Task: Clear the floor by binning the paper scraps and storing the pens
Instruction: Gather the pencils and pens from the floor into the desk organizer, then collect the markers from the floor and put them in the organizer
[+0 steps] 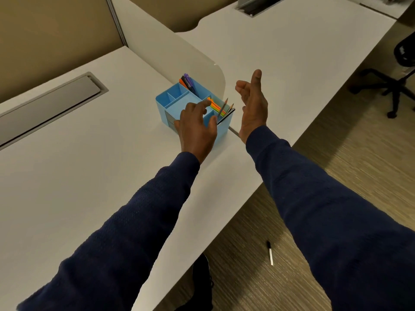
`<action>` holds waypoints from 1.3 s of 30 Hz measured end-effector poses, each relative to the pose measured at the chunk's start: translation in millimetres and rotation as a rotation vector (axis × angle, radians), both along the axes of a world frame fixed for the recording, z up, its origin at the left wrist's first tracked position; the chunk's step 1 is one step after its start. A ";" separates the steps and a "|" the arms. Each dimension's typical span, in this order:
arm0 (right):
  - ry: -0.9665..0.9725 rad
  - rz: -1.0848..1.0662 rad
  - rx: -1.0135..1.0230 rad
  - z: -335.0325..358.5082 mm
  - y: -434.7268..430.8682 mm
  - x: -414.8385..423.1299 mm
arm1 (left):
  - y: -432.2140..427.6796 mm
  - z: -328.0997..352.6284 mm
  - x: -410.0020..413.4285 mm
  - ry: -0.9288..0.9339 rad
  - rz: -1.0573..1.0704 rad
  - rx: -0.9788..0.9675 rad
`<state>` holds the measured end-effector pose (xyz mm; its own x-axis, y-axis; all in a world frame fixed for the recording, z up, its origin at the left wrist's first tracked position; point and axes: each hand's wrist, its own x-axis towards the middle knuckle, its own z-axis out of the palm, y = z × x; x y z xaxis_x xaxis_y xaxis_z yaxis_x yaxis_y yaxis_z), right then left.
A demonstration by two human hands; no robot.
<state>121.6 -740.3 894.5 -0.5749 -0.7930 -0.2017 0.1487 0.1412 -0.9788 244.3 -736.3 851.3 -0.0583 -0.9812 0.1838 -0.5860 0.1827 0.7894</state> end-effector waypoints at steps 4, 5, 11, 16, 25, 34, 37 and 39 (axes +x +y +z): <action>-0.016 -0.051 -0.004 2.6 38.5 -19.8 | 20.9 7.8 -10.2 0.074 -0.027 -0.047; -0.025 -0.065 -0.005 1.8 51.5 -25.0 | 29.4 9.6 -15.0 0.083 -0.044 -0.059; -0.064 -0.157 -0.016 -9.8 157.7 -58.4 | 98.6 11.8 -55.8 0.119 -0.197 -0.093; 0.002 -0.328 0.037 -33.5 288.5 -90.2 | 189.7 2.4 -100.9 0.043 -0.396 -0.004; -0.073 -0.680 0.228 -82.0 567.8 -135.4 | 384.7 -39.7 -163.4 -0.165 -0.773 0.040; -0.212 -0.915 0.416 -145.0 728.0 -151.8 | 496.1 -128.9 -205.9 -0.505 -0.937 0.136; -0.263 -0.927 0.503 -177.2 752.2 -156.1 | 507.7 -155.0 -214.9 -0.607 -0.988 0.170; -0.288 -0.893 0.589 -197.1 762.8 -161.6 | 511.3 -169.1 -224.3 -0.657 -1.000 0.194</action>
